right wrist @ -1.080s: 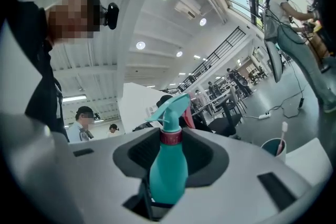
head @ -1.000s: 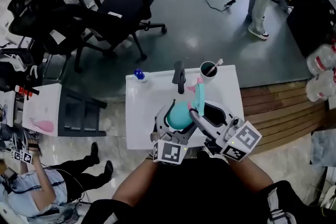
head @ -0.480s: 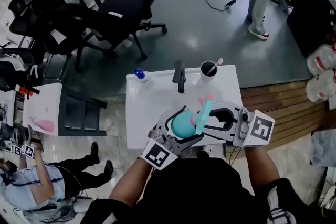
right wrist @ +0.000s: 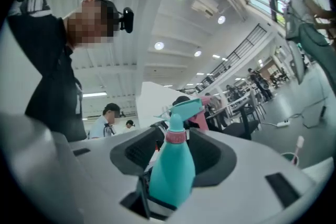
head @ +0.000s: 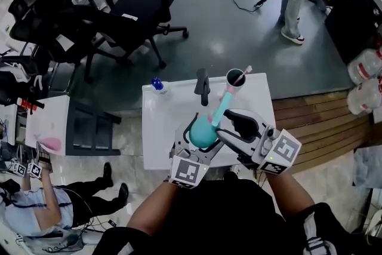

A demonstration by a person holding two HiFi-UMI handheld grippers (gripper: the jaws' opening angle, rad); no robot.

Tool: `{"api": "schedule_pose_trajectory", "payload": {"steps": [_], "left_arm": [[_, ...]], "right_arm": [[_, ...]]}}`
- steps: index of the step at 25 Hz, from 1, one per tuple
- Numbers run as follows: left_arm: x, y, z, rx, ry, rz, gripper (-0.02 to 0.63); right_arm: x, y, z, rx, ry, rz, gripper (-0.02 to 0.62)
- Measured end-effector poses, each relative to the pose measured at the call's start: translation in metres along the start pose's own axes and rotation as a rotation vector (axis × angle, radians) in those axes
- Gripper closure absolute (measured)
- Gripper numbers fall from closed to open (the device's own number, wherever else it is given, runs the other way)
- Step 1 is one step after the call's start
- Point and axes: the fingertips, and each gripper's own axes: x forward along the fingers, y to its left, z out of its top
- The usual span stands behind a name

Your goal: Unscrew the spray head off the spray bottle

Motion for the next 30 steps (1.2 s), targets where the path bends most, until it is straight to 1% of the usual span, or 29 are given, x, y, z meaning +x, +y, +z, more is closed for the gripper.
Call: {"api": "schedule_pose_trajectory", "payload": {"steps": [2,4,7,9,12,14,17,18,21,23,25,27,28,30], "left_arm": [[0.001,0.003,-0.010,0.005,0.027,0.036,0.149],[0.000,0.005,-0.022,0.022,0.056,0.067,0.149],[0.000,0.007,-0.022,0.039,0.075,0.103,0.149],[-0.001,0.006,-0.024,0.067,0.090,0.108,0.149],[-0.001,-0.001,-0.027,0.116,0.102,0.090,0.149],[-0.001,-0.004,-0.024,0.102,0.093,0.082,0.149],[-0.001,-0.005,-0.016,0.050,0.071,0.079,0.149],[-0.002,-0.005,-0.015,0.049,0.069,0.077,0.149],[-0.004,-0.004,-0.021,0.087,0.080,0.073,0.149],[-0.004,-0.004,-0.022,0.086,0.076,0.071,0.149],[-0.004,-0.006,-0.020,0.070,0.064,0.059,0.149],[-0.005,-0.009,-0.014,0.041,0.039,0.022,0.149],[-0.006,-0.012,-0.008,0.028,0.019,-0.011,0.149],[-0.010,-0.021,0.005,0.023,-0.027,-0.103,0.149]], "right_arm": [[0.003,-0.006,-0.005,0.054,0.004,-0.061,0.426],[0.007,-0.008,-0.010,0.094,0.011,-0.103,0.434],[0.011,-0.008,-0.016,0.113,0.023,-0.151,0.433],[0.012,-0.008,-0.017,0.120,0.020,-0.171,0.433],[0.012,-0.008,-0.016,0.119,0.020,-0.185,0.436],[0.012,-0.006,-0.016,0.110,0.024,-0.180,0.434],[0.014,-0.003,-0.016,0.086,0.038,-0.161,0.430],[0.015,-0.003,-0.015,0.077,0.044,-0.158,0.429],[0.016,-0.003,-0.015,0.053,0.051,-0.162,0.430],[0.015,-0.004,-0.014,0.046,0.044,-0.164,0.446],[0.015,-0.004,-0.012,0.037,0.039,-0.147,0.449],[0.015,0.000,-0.010,0.018,0.041,-0.096,0.451],[0.015,0.004,-0.008,0.002,0.043,-0.053,0.453],[0.014,0.016,-0.002,-0.046,0.052,0.063,0.453]]}}
